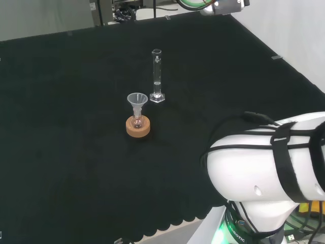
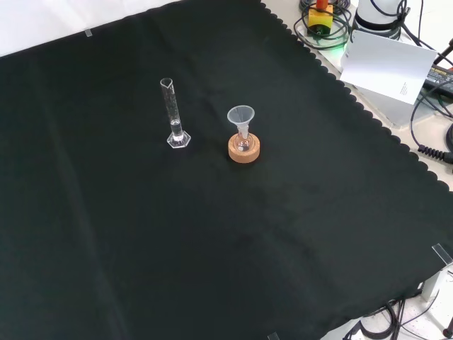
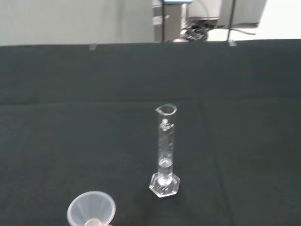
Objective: Pick up the graduated cylinder.
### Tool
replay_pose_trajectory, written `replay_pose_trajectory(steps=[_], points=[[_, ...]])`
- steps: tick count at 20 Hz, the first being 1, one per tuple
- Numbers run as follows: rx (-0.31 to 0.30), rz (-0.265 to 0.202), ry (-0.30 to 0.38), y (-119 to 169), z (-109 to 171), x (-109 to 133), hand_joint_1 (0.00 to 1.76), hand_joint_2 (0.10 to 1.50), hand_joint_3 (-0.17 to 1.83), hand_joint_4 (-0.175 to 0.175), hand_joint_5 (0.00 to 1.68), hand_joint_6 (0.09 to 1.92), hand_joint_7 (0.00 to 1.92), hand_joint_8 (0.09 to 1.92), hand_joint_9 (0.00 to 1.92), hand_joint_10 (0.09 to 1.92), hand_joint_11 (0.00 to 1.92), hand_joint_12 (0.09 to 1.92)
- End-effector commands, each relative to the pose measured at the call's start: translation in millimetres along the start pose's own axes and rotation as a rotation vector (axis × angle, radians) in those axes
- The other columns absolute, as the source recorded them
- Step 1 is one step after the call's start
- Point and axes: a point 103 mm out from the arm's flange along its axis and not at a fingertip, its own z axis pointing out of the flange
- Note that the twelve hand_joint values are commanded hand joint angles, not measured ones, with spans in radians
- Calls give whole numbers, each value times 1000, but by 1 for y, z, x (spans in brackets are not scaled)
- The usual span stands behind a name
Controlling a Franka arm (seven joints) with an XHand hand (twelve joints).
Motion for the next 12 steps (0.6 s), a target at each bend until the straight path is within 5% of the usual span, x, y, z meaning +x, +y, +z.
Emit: replay_pose_trajectory(steps=[1, 12], points=[[19, 77, -6, 10, 19, -25, 33, 1365, 54, -2, 264, 87, 18, 504, 477, 87, 94, 1359], [-3, 59, 69, 92, 88, -66, 127, 1327, 38, -8, 273, 87, 60, 507, 514, 87, 106, 1365]])
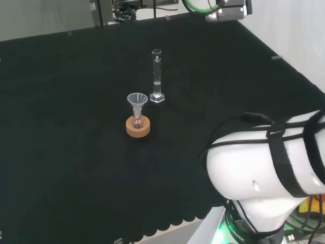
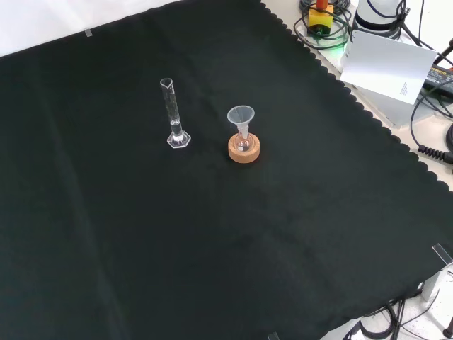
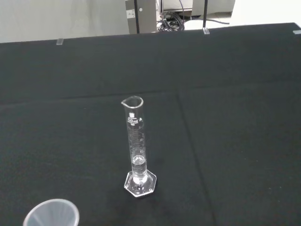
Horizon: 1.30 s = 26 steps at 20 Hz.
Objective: Pick up the graduated cylinder.
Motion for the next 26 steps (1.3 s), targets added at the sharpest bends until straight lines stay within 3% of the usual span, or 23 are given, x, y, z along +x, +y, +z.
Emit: replay_pose_trajectory(steps=[1, 10, 14, 19, 26], points=[[-25, -16, 59, 71, 55, -33, 153, 1317, 33, -10, 276, 87, 70, 511, 524, 87, 111, 1366], [-7, -60, 149, 140, 121, -34, 292, 1244, 0, -15, 290, 87, 128, 542, 565, 122, 137, 1368], [8, -80, 182, 157, 154, -30, 351, 1214, -22, -16, 302, 87, 140, 586, 466, 423, 150, 1372], [16, -110, 241, 171, 189, -30, 414, 1169, -55, -15, 310, 87, 161, 611, 413, 596, 167, 1376], [-14, -214, 349, 171, 230, -24, 474, 1100, -96, -17, 325, 87, 187, 629, 442, 626, 188, 1378]])
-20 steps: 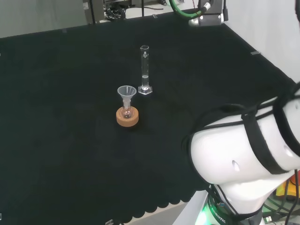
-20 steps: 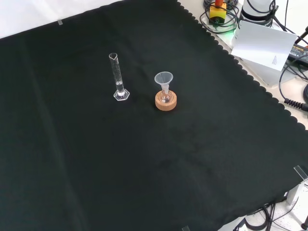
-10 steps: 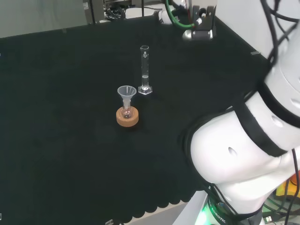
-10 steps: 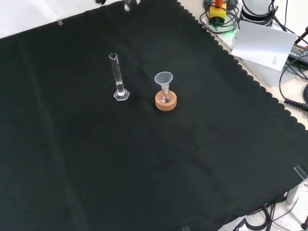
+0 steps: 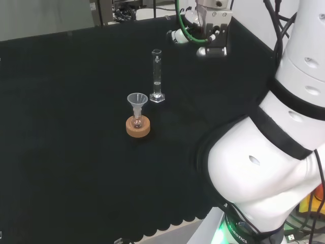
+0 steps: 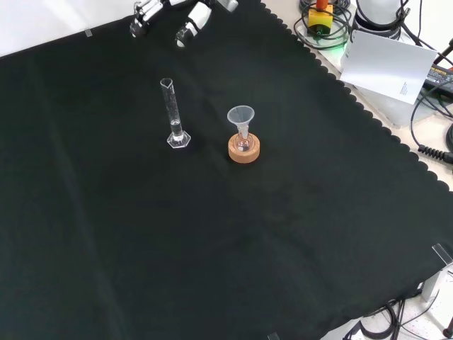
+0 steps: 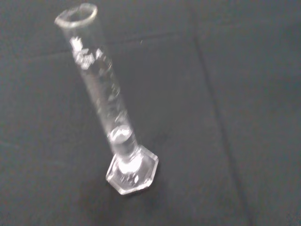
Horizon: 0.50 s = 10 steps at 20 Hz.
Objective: Pick up the graduated cylinder.
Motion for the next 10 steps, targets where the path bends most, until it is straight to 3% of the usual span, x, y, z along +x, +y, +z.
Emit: replay_pose_trajectory(steps=[1, 10], points=[[-90, -181, 243, 39, 72, 5, 485, 1089, -103, -17, 330, 87, 193, 632, 449, 628, 192, 1378], [-75, -218, 303, 36, 112, -1, 531, 1042, -137, -18, 365, 87, 247, 653, 479, 635, 204, 1376]])
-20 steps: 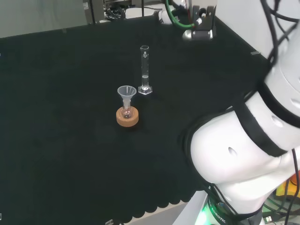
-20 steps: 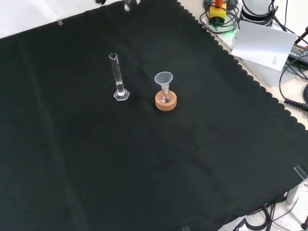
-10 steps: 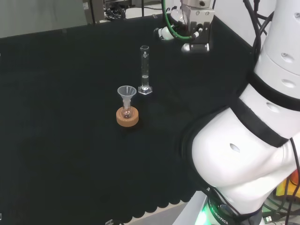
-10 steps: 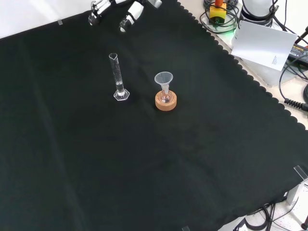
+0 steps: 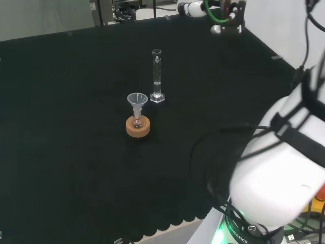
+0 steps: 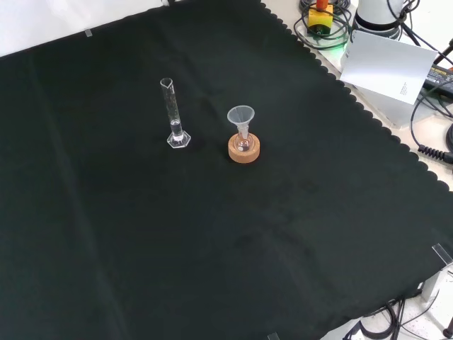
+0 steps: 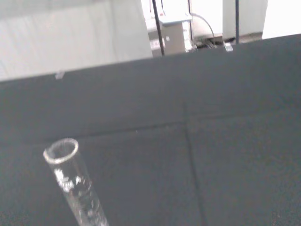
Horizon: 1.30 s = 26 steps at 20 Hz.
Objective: Pick up the graduated cylinder.
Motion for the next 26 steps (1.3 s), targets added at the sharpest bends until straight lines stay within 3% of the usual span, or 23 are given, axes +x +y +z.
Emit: replay_pose_trajectory(steps=[1, 7, 17, 26], points=[[122, -149, 280, -8, 186, 21, 533, 1040, -139, -17, 368, 87, 252, 655, 482, 634, 205, 1376], [107, -174, 307, -16, 196, 15, 578, 1031, -153, -18, 384, 87, 282, 659, 504, 630, 220, 1374], [-7, -208, 430, -26, 200, 1, 692, 1015, -175, -22, 486, 87, 342, 638, 545, 591, 244, 1353], [-1, -228, 533, -25, 214, 1, 710, 995, -175, -17, 376, 87, 273, 604, 507, 568, 251, 1348]])
